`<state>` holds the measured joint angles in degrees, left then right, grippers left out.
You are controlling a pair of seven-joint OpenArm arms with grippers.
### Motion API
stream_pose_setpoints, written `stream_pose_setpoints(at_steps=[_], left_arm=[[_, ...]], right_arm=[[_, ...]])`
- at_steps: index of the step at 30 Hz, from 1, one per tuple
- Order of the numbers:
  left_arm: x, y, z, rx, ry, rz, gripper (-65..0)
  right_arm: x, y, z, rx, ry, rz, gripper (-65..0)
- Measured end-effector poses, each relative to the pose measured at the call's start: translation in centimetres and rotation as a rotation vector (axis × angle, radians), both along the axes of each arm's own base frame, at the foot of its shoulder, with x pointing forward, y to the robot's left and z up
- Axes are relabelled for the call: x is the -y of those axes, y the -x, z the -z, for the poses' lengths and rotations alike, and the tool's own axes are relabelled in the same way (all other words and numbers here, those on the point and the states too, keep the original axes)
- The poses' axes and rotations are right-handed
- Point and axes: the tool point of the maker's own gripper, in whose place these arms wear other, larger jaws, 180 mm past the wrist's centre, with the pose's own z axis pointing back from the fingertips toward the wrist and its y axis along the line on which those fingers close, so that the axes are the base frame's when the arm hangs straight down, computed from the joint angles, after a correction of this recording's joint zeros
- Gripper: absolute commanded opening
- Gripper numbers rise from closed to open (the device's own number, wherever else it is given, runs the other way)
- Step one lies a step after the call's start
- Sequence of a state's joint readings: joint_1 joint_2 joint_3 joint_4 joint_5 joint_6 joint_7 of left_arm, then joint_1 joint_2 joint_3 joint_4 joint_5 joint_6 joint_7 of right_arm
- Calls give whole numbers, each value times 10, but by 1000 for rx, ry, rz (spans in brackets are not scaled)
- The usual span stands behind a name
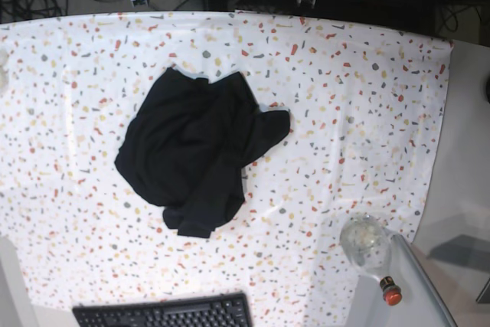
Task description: Layout the t-shirt on the table in an organized manner, then fold the t-shirt properly
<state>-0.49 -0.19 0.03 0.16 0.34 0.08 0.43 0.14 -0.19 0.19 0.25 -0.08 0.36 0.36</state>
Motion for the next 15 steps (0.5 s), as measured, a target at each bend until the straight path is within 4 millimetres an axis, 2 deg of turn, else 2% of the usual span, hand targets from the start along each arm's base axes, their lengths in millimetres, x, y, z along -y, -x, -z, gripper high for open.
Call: stream_pose_setpoints(at_steps=[9,12,15], left_arm=[[-3,-21,0,35,-4,2,-647],[-6,-17,0,30,-10,15,-647],[-10,2,0,13,-15,19,-647]], right_arm=[[0,1,0,-4,1,3,-650],[0,1,0,-4,1,3,-650],[0,1,0,-7,1,4,-650]])
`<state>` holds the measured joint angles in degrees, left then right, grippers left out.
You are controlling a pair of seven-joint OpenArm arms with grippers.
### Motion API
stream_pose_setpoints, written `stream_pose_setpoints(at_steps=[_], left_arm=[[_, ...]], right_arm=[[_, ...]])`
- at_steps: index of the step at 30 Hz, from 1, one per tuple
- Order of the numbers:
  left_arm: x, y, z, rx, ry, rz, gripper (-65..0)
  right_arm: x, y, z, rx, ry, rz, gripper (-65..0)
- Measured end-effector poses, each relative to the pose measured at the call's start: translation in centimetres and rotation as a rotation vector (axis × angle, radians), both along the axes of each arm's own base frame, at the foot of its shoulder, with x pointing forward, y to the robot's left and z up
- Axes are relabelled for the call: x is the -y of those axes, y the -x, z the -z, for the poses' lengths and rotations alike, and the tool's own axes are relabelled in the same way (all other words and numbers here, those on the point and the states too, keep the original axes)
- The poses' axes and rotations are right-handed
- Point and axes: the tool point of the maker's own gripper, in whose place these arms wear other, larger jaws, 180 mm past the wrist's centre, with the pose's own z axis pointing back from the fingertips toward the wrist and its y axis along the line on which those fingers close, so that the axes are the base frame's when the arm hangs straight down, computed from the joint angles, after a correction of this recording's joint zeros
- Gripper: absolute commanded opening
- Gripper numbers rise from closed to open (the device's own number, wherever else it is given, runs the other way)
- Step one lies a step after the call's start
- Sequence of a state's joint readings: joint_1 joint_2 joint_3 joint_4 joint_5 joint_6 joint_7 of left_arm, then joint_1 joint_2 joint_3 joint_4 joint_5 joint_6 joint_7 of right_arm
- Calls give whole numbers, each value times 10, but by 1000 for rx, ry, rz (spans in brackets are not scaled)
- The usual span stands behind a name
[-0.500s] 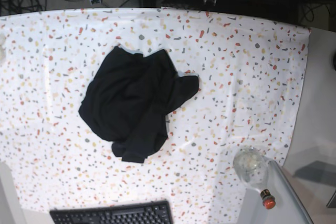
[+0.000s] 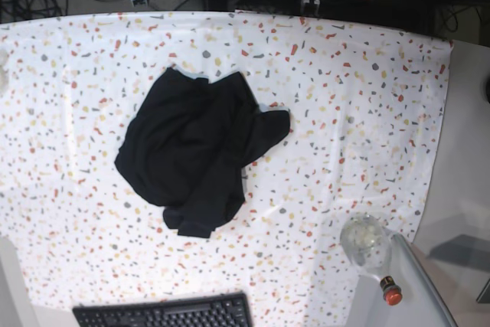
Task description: Layout the t-shirt on the table in an organized manner, then fold the t-shirt properly
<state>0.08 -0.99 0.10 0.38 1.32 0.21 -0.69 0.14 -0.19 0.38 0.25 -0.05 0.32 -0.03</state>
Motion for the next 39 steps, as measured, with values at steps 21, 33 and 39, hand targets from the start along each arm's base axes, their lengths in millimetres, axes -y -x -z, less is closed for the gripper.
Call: stream_pose_setpoints(at_steps=[21,33,39], left_arm=[[-3,4,-3,66,-2,-9,-650],[-3,-7,-5,102,-1,-7,-645],[-3,-7,-5,102,-2,-6,-642]], right_arm=[[0,-9,0,27,4,1,-644],[-1,-2,0,59,3,-1,-297],[-1,-4,-2,88,3,-1,-510]])
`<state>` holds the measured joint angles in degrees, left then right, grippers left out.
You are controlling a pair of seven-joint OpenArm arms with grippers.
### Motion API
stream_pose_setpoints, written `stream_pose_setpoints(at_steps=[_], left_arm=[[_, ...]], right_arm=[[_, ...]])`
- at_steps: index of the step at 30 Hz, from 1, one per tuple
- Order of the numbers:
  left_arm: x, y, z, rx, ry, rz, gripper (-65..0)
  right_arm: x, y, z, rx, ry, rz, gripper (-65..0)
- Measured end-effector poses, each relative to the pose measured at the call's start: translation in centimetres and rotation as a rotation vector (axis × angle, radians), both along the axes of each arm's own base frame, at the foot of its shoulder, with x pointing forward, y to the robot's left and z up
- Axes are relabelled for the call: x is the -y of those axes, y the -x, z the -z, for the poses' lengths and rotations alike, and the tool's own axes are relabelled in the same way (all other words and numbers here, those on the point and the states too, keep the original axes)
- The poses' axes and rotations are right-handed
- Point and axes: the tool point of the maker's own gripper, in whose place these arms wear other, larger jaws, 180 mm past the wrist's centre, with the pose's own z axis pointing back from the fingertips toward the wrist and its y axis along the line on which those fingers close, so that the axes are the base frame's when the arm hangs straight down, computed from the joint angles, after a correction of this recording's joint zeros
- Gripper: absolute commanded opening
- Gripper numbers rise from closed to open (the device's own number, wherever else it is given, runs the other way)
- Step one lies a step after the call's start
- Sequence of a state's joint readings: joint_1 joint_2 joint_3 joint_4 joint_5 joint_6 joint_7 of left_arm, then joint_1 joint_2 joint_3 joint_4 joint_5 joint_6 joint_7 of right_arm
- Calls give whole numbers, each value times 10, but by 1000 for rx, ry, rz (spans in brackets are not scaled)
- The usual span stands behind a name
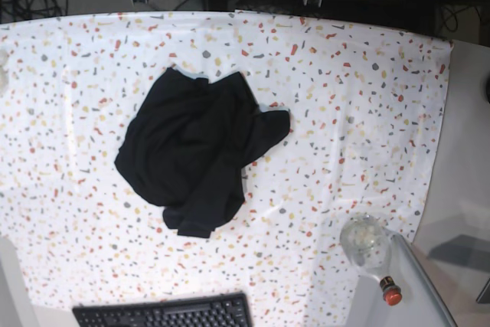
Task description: Layout the t-shirt on the table in an organized manner, then fold the t-shirt properly
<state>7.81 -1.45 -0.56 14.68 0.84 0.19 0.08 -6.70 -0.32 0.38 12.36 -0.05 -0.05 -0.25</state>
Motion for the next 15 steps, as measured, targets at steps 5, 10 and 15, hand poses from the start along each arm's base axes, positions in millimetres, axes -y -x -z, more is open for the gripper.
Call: stream_pose_setpoints(at_steps=[5,10,15], left_arm=[[0,1,0,-3,0,2,-374],[0,3,0,-6,0,0,-253],[0,2,0,-5,0,0,-382]], right_arm=[[0,-1,0,3,0,0,-650],[0,0,0,1,0,0,-650],[0,-1,0,3,0,1,-650]])
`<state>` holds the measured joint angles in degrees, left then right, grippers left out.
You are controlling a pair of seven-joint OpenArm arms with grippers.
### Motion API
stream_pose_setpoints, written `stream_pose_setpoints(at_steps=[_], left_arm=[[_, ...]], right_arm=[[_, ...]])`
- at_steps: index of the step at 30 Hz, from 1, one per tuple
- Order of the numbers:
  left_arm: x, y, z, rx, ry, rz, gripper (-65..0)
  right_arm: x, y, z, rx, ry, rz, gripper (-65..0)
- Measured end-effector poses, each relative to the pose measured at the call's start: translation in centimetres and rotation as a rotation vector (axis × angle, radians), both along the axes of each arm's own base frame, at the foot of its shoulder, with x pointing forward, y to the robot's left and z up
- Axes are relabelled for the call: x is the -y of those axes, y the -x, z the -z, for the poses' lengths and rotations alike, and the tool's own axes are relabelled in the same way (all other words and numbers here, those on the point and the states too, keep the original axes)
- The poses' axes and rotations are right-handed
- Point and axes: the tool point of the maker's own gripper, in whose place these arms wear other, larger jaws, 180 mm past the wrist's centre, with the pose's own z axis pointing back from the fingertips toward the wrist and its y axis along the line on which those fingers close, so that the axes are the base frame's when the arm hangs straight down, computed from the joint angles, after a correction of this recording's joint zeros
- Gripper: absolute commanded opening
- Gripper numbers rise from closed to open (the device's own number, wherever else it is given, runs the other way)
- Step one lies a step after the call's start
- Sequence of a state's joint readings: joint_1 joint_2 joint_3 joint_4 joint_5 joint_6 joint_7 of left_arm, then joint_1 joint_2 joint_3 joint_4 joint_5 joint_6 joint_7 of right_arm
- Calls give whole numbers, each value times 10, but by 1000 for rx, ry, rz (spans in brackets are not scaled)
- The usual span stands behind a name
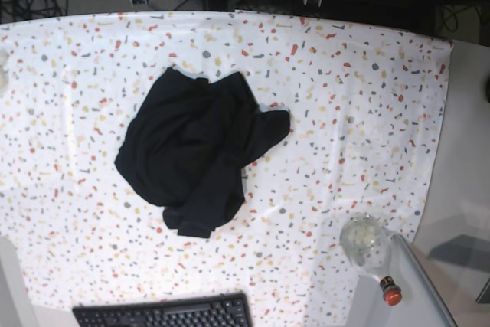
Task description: Layout the t-shirt on the table in an organized manner, then fold the t-shirt properly
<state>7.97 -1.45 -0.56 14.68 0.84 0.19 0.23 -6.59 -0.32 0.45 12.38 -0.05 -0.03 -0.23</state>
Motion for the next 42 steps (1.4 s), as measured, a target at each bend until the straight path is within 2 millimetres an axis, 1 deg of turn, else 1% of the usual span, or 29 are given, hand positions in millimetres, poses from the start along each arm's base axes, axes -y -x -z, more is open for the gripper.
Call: stream_pose_setpoints(at_steps=[1,3,4,5,10,14,18,20,22,25,29,30,31,33,35,37,39,42], left_arm=[[0,0,0,0,0,0,-429],[0,0,0,-1,0,0,-555],[0,0,0,-1,0,0,-630],[0,0,0,0,0,0,-650],[0,0,0,0,0,2,-650],[0,0,0,2,0,2,-650],[2,-4,-2,66,6,17,-650],[3,0,-3,84,9,25,-650],[3,9,-3,71,8,19,-650],[-8,22,-6,68,-4,27,-650],[-27,26,-16,131,-32,52,-650],[-31,29,-20,137,-37,54,-650],[-32,31,-23,146,-38,60,-650],[-33,34,-30,174,-41,63,-650],[-32,35,-37,194,-30,82,-650],[-38,36,-47,225,-43,85,-650],[-41,35,-57,250,-46,100,-650],[-44,29,-79,313,-47,126,-650]], right_arm=[[0,1,0,-1,0,0,-650],[0,1,0,-2,0,0,-650],[0,1,0,-2,0,0,-650],[0,1,0,-2,0,-1,-650],[2,2,0,-3,3,-2,-650],[2,9,0,-13,3,-2,-650],[2,10,0,-15,3,-2,-650],[2,7,0,-8,3,-1,-650],[1,10,-1,-5,2,-2,-650],[1,16,-5,26,2,-5,-650],[2,33,-20,74,7,-6,-650],[2,41,-25,52,8,-6,-650],[3,45,-30,34,12,-5,-650],[5,37,-43,63,21,-5,-650],[6,17,-57,119,22,-3,-650],[6,5,-73,160,22,-3,-650],[5,2,-89,174,23,-5,-650],[4,3,-112,185,21,0,-650]])
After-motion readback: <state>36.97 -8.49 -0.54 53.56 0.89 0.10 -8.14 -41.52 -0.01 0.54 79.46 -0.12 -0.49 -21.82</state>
